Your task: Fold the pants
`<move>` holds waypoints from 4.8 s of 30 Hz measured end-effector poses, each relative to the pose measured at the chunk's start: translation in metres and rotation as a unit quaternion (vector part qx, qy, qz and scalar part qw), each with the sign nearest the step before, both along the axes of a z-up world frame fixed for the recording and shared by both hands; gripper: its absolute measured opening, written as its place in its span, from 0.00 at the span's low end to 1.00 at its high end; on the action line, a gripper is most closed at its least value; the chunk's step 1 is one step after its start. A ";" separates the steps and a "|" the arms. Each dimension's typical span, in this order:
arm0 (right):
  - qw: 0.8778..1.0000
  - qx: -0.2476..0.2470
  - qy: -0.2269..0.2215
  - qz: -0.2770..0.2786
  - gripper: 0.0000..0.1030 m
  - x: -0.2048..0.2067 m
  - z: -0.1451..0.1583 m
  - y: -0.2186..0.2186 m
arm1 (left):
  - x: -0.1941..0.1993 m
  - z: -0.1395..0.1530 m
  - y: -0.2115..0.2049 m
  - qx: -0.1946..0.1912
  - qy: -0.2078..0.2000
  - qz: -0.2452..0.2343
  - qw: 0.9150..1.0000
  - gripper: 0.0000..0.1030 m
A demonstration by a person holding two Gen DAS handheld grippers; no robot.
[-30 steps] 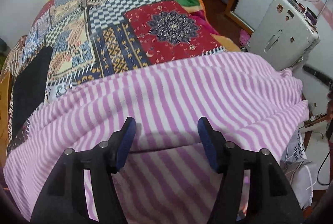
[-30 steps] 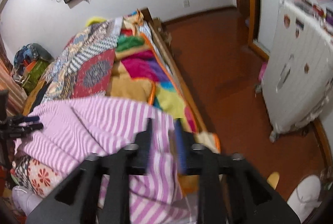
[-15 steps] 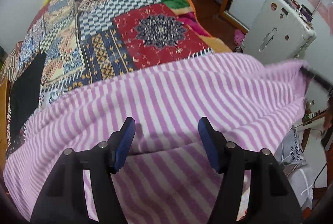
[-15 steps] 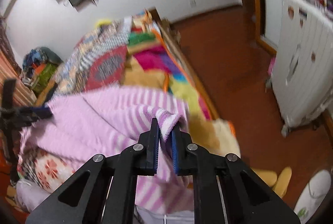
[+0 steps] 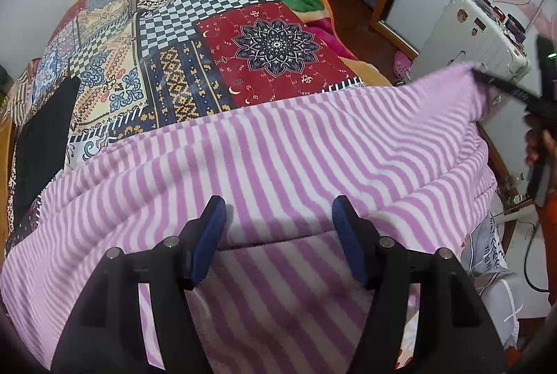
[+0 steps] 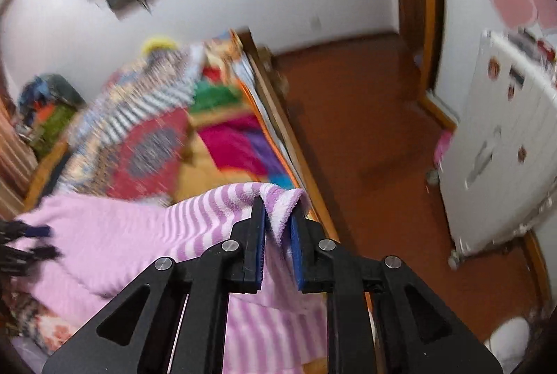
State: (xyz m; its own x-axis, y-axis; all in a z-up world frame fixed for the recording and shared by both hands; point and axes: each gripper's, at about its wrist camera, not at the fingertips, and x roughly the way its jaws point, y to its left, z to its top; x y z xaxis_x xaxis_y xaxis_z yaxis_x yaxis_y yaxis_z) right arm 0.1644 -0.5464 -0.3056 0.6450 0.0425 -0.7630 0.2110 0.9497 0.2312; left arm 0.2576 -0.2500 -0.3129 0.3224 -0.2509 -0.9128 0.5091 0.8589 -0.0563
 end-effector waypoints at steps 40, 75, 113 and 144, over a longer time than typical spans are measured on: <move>0.996 -0.003 -0.014 0.088 0.06 -0.060 -0.025 0.052 | -0.053 -0.007 -0.102 -0.035 0.042 -0.124 0.991 0.10; 0.967 -0.016 -0.065 0.246 0.38 -0.061 0.068 0.213 | -0.086 0.065 0.192 -0.034 -0.053 0.121 0.991 0.51; 0.930 -0.028 0.009 0.365 0.07 -0.030 0.022 0.311 | -0.124 -0.004 0.248 -0.034 -0.029 0.128 0.991 0.03; 0.902 -0.025 -0.009 0.430 0.44 0.149 0.043 0.430 | 0.006 0.002 0.512 -0.022 -0.027 0.363 0.931 0.63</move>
